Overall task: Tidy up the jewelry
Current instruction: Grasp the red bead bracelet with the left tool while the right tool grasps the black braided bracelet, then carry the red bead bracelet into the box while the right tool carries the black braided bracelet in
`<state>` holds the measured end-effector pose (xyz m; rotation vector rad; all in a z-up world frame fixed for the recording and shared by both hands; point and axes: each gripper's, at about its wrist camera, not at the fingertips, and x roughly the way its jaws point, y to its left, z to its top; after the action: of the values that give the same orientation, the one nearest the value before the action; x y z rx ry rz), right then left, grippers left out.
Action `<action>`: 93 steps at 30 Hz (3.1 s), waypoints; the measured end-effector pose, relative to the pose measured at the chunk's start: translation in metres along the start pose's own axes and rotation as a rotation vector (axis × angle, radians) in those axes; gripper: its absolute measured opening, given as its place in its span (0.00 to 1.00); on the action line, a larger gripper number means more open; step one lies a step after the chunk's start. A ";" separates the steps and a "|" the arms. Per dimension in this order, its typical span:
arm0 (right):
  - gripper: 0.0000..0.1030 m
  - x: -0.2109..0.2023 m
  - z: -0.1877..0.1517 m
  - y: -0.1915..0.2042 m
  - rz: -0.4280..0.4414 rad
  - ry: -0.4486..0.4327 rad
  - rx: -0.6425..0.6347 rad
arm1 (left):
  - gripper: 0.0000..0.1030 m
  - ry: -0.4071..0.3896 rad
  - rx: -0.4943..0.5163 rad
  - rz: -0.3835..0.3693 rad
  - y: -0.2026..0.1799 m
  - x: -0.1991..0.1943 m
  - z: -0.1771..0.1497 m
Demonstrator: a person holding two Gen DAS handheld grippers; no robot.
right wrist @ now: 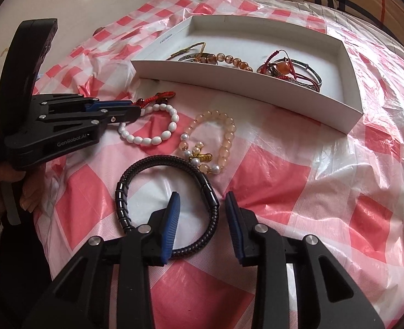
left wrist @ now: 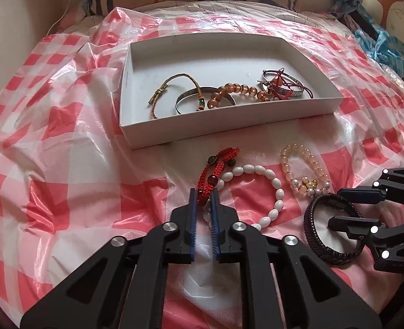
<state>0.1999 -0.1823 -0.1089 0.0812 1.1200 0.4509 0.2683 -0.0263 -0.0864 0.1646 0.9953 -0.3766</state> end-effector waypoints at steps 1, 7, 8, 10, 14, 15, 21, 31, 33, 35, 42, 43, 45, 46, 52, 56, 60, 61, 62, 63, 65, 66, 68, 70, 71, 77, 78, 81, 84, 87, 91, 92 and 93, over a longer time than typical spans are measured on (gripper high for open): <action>0.29 0.000 0.000 0.001 0.006 0.003 -0.004 | 0.04 -0.004 -0.015 -0.014 0.002 -0.002 0.000; 0.11 -0.004 -0.001 -0.001 0.052 -0.002 0.017 | 0.04 -0.066 -0.095 -0.116 0.014 -0.018 0.003; 0.10 -0.005 -0.001 -0.003 0.072 -0.009 0.038 | 0.04 -0.091 -0.105 -0.139 0.015 -0.023 0.004; 0.10 -0.009 0.000 -0.008 0.112 -0.031 0.080 | 0.04 -0.145 -0.115 -0.167 0.015 -0.033 0.006; 0.10 -0.021 0.003 -0.020 0.199 -0.101 0.168 | 0.05 -0.215 -0.124 -0.150 0.013 -0.045 0.009; 0.10 -0.024 0.003 -0.023 0.216 -0.121 0.189 | 0.04 -0.226 -0.120 -0.133 0.011 -0.046 0.010; 0.10 -0.044 0.010 -0.037 0.311 -0.241 0.288 | 0.05 -0.295 -0.078 -0.041 -0.002 -0.056 0.010; 0.10 -0.069 0.017 -0.049 0.400 -0.386 0.356 | 0.05 -0.370 0.005 0.032 -0.019 -0.071 0.010; 0.10 -0.072 0.017 -0.049 0.406 -0.399 0.362 | 0.05 -0.385 0.012 0.037 -0.021 -0.075 0.009; 0.10 -0.074 0.018 -0.049 0.415 -0.409 0.366 | 0.05 -0.397 0.019 0.041 -0.023 -0.077 0.009; 0.10 -0.079 0.018 -0.052 0.441 -0.444 0.381 | 0.05 -0.434 0.020 0.040 -0.025 -0.086 0.011; 0.10 -0.081 0.018 -0.052 0.442 -0.454 0.383 | 0.05 -0.439 0.013 0.032 -0.024 -0.087 0.013; 0.10 -0.084 0.021 -0.053 0.443 -0.476 0.388 | 0.05 -0.455 -0.009 0.010 -0.022 -0.091 0.018; 0.10 -0.085 0.023 -0.053 0.444 -0.486 0.392 | 0.05 -0.469 -0.020 0.000 -0.020 -0.094 0.021; 0.10 -0.095 0.045 -0.056 0.419 -0.547 0.388 | 0.05 -0.520 -0.076 -0.032 -0.011 -0.103 0.040; 0.10 -0.093 0.057 -0.059 0.390 -0.549 0.396 | 0.05 -0.519 -0.090 -0.050 -0.011 -0.096 0.051; 0.10 -0.086 0.070 -0.062 0.349 -0.541 0.397 | 0.05 -0.518 -0.104 -0.073 -0.014 -0.089 0.063; 0.10 -0.084 0.073 -0.063 0.338 -0.542 0.398 | 0.05 -0.518 -0.107 -0.076 -0.014 -0.087 0.065; 0.10 -0.082 0.076 -0.064 0.325 -0.543 0.400 | 0.05 -0.516 -0.109 -0.078 -0.014 -0.085 0.067; 0.10 -0.080 0.078 -0.066 0.309 -0.543 0.403 | 0.05 -0.513 -0.111 -0.081 -0.014 -0.082 0.069; 0.10 -0.076 0.080 -0.069 0.279 -0.540 0.413 | 0.05 -0.501 -0.119 -0.086 -0.014 -0.075 0.072; 0.10 -0.073 0.080 -0.072 0.270 -0.536 0.423 | 0.05 -0.493 -0.122 -0.087 -0.014 -0.072 0.073; 0.10 -0.068 0.080 -0.077 0.249 -0.528 0.445 | 0.05 -0.477 -0.128 -0.092 -0.014 -0.064 0.074; 0.10 -0.064 0.081 -0.081 0.227 -0.522 0.458 | 0.05 -0.467 -0.127 -0.091 -0.014 -0.058 0.075; 0.10 -0.062 0.082 -0.083 0.219 -0.522 0.464 | 0.05 -0.463 -0.127 -0.091 -0.014 -0.056 0.075; 0.10 -0.047 0.090 -0.091 0.165 -0.508 0.485 | 0.05 -0.447 -0.133 -0.088 -0.015 -0.043 0.078; 0.10 -0.045 0.091 -0.092 0.159 -0.504 0.486 | 0.05 -0.443 -0.135 -0.088 -0.015 -0.041 0.078; 0.11 -0.038 0.093 -0.092 0.142 -0.484 0.487 | 0.05 -0.426 -0.133 -0.094 -0.015 -0.034 0.080; 0.32 -0.027 0.094 -0.092 0.096 -0.433 0.496 | 0.05 -0.368 -0.116 -0.070 -0.018 -0.017 0.081; 0.33 -0.023 0.092 -0.091 0.073 -0.410 0.491 | 0.05 -0.319 -0.134 -0.067 -0.014 -0.006 0.079; 0.36 -0.026 0.090 -0.089 0.065 -0.410 0.479 | 0.10 -0.314 -0.149 -0.053 -0.008 -0.006 0.077; 0.37 -0.026 0.089 -0.088 0.061 -0.405 0.475 | 0.13 -0.312 -0.153 -0.049 -0.006 -0.007 0.076; 0.37 -0.025 0.089 -0.087 0.056 -0.399 0.472 | 0.17 -0.309 -0.157 -0.042 -0.004 -0.007 0.075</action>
<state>0.2966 -0.2569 -0.0732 0.5931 0.8111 0.1980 0.3222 -0.0516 -0.0402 -0.0559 0.7201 -0.3487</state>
